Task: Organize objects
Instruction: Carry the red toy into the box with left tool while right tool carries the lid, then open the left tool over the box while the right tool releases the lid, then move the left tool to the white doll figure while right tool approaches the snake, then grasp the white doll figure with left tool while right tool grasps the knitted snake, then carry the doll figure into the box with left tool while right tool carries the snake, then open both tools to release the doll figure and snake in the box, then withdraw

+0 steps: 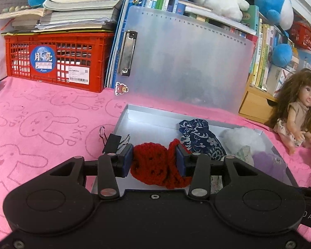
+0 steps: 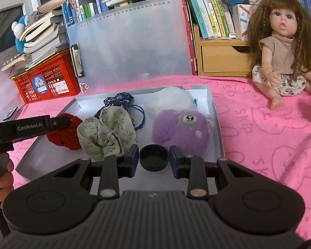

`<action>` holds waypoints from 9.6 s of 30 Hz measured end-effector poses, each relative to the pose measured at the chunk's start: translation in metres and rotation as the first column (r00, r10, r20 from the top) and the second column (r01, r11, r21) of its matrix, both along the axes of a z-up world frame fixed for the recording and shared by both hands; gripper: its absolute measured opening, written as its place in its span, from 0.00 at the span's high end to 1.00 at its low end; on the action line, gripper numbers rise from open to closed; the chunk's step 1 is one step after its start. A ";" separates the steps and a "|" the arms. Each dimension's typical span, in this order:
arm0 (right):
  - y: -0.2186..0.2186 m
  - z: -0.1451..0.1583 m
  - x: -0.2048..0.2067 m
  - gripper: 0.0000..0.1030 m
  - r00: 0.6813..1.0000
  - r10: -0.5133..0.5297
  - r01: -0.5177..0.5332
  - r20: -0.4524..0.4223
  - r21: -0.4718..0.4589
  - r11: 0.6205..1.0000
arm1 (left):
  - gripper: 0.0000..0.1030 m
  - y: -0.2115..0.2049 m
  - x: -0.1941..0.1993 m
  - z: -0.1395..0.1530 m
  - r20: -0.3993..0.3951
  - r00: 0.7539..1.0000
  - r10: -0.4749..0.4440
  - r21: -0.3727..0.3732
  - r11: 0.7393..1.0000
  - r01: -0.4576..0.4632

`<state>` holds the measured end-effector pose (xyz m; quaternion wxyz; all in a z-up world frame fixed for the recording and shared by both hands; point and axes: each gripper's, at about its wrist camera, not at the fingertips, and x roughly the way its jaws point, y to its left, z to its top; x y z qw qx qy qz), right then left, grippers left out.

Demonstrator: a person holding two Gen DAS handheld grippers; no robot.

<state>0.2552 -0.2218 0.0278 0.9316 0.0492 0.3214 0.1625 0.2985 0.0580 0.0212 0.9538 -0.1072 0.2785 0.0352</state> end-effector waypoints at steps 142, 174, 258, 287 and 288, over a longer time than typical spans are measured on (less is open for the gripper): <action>0.073 0.010 -0.150 0.89 0.943 0.274 -0.251 0.189 -0.137 0.958 | 0.82 0.043 -0.233 0.013 0.103 0.993 -0.062 -0.034 0.997 0.065; 0.084 -0.015 -0.123 0.56 0.956 0.288 -0.282 0.055 -0.099 0.954 | 0.82 0.036 -0.227 0.007 0.083 0.993 -0.078 -0.033 0.996 0.081; -0.016 0.001 -0.040 0.49 0.995 -0.073 0.071 0.062 0.040 0.997 | 0.62 -0.025 -0.037 0.003 -0.056 0.987 -0.148 0.028 0.988 0.150; -0.032 0.026 -0.113 0.21 0.989 0.042 -0.051 0.142 0.062 0.997 | 0.34 -0.004 -0.152 0.041 0.062 0.967 -0.248 0.055 0.968 0.245; -0.031 0.025 -0.116 0.21 0.988 0.053 -0.062 0.143 0.061 0.996 | 0.34 -0.002 -0.157 0.041 0.063 0.967 -0.246 0.053 0.969 0.243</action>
